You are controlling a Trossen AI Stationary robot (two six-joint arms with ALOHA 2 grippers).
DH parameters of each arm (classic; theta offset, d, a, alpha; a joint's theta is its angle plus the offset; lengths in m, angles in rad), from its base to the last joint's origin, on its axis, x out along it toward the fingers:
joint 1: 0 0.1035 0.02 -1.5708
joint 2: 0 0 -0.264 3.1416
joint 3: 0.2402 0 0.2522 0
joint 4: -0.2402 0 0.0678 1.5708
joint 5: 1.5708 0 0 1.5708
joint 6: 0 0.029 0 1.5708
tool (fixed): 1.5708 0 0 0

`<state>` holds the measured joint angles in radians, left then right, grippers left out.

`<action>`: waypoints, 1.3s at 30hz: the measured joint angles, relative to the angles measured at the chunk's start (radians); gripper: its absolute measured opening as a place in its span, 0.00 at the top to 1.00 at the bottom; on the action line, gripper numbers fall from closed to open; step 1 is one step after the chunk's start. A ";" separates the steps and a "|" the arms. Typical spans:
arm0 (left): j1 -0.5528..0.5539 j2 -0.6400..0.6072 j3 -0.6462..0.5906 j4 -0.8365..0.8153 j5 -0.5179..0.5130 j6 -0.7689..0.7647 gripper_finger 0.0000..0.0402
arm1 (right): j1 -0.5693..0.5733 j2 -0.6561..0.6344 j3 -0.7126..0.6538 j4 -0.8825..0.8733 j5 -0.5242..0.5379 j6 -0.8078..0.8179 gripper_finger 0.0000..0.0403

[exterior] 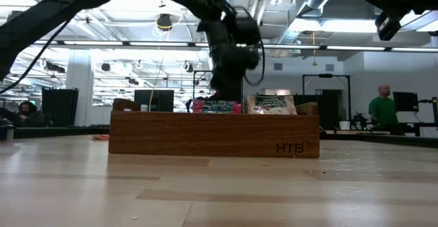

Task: Pick & Place Tea
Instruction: Put the red tea bag into the middle section of the wooden organizer

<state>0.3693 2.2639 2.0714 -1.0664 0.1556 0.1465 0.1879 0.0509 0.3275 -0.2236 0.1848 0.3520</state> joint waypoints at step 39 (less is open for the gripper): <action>0.009 0.139 -0.001 -0.078 -0.028 0.017 0.39 | 0.000 0.000 0.000 -0.001 0.000 0.007 0.84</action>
<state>0.3784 2.4027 2.0708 -1.1446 0.1276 0.1638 0.1875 0.0511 0.3275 -0.2245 0.1852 0.3594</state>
